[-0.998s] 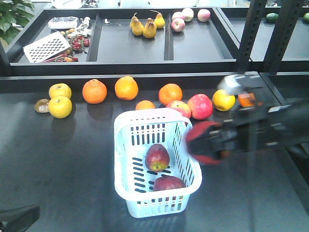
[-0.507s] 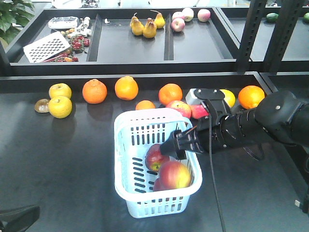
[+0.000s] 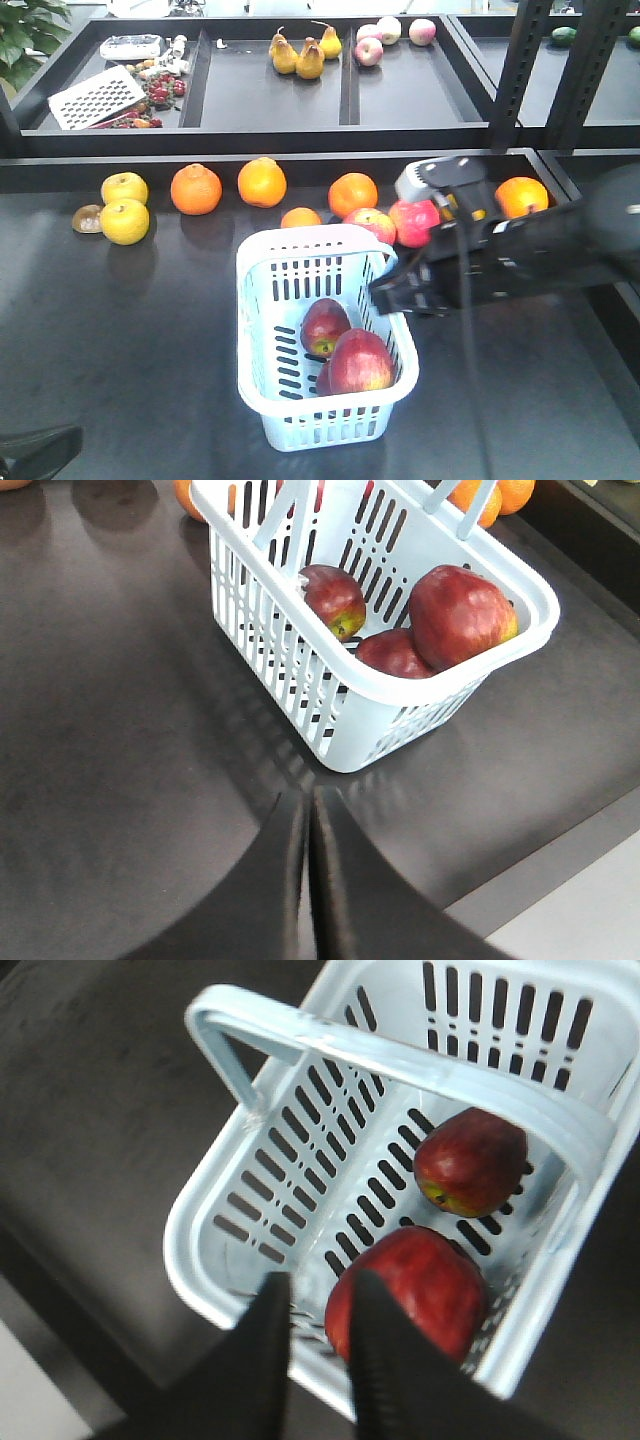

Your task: Pick three apples into basket with both arms

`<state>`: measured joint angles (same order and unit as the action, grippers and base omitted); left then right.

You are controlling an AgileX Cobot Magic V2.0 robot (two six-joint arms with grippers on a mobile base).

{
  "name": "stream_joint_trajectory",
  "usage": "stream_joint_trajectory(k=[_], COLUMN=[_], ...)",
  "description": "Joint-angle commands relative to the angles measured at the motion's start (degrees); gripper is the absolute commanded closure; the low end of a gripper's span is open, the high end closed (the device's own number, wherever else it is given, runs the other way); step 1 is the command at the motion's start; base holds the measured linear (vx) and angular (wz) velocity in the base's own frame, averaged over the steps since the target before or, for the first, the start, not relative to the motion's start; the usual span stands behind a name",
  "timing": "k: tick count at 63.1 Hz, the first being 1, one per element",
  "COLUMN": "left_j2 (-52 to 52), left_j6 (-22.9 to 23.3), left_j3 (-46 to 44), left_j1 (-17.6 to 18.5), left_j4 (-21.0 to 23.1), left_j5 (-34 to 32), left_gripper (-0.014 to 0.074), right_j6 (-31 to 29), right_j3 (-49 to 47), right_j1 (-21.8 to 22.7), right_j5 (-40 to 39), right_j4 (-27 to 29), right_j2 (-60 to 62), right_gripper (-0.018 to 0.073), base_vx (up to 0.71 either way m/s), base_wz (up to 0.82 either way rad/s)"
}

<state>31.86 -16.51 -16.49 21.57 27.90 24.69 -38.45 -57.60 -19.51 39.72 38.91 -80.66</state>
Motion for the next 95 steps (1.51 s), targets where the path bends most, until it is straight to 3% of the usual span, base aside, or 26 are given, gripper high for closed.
stream_joint_trajectory(k=[1,8,20,37,45,95], left_j2=[0.28,0.28,0.28,0.28,0.28,0.28], left_j6=[0.51,0.51,0.51,0.51,0.51,0.43], left_j3=[-1.45,-1.45,-1.45,-1.45,-1.45,-1.45], left_j1=[-0.1,-0.1,-0.1,-0.1,-0.1,-0.1], left_j4=[1.32,1.32,1.32,1.27,1.31,0.78], left_j5=[-3.52,-3.52,-3.52,-3.64,-5.4,-7.48], left_gripper=[0.0603,0.0603,0.0603,0.0603,0.0603,0.0603], right_j6=[-0.29,1.53,3.77,14.36,14.62,14.49], right_j3=[-0.71,4.05,20.52,38.18,39.44,39.44], right_j1=[0.06,0.06,0.06,0.06,0.06,0.06], right_j5=[2.06,0.93,-7.51,-11.63,-13.74,-13.57], right_j4=[-3.09,-6.62,-9.88,-20.66,-24.2,-23.87], right_j2=[6.66,14.68,30.8,49.67,53.88,55.41], right_gripper=[0.0571,0.0568,0.0565,0.0564,0.0564,0.0564], base_vx=[0.0,0.0,0.0,0.0,0.0,0.0], base_wz=[0.0,0.0,0.0,0.0,0.0,0.0])
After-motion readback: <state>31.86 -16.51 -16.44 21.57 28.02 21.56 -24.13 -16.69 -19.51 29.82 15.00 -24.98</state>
